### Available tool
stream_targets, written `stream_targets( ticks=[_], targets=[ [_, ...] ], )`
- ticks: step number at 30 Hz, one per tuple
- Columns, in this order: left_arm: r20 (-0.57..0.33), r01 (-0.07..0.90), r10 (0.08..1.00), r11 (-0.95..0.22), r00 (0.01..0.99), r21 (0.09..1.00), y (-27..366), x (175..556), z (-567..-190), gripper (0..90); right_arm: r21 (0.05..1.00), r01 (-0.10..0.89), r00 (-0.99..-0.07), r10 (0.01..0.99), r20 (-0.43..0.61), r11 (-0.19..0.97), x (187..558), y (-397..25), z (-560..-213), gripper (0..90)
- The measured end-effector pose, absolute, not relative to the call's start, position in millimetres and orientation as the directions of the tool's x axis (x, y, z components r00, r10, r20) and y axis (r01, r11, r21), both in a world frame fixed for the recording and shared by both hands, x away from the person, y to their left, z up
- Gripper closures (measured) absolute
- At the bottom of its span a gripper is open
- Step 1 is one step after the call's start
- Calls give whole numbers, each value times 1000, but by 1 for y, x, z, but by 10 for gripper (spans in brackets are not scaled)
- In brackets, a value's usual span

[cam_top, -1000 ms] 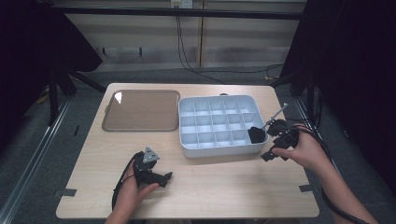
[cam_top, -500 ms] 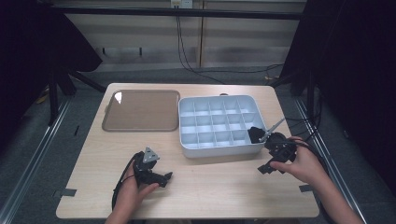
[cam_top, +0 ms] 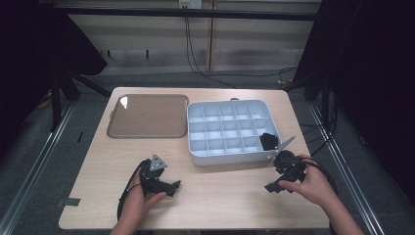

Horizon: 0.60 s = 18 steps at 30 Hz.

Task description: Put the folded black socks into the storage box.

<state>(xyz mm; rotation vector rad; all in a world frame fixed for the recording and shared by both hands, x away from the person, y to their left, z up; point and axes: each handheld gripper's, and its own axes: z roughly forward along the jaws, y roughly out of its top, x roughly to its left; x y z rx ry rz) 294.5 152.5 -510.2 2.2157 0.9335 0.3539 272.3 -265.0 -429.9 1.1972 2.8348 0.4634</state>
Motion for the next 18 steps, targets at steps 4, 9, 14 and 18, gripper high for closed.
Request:
stream_targets(
  ticks=[4,9,14,18],
  targets=[
    [-17,520,710,-498,704,694,153,295,-510,0,300,689,-710,698,97,659,269,-262,-438,177],
    [-18,521,710,-498,704,693,153,294,-510,0,335,686,-711,694,115,646,265,-259,-448,177],
    [-17,520,711,-498,703,694,153,294,-510,0,367,677,-714,690,118,638,261,-258,-458,176],
    [-18,520,710,-498,704,694,153,295,-510,0,390,673,-715,688,124,629,258,-257,-465,172]
  ],
)
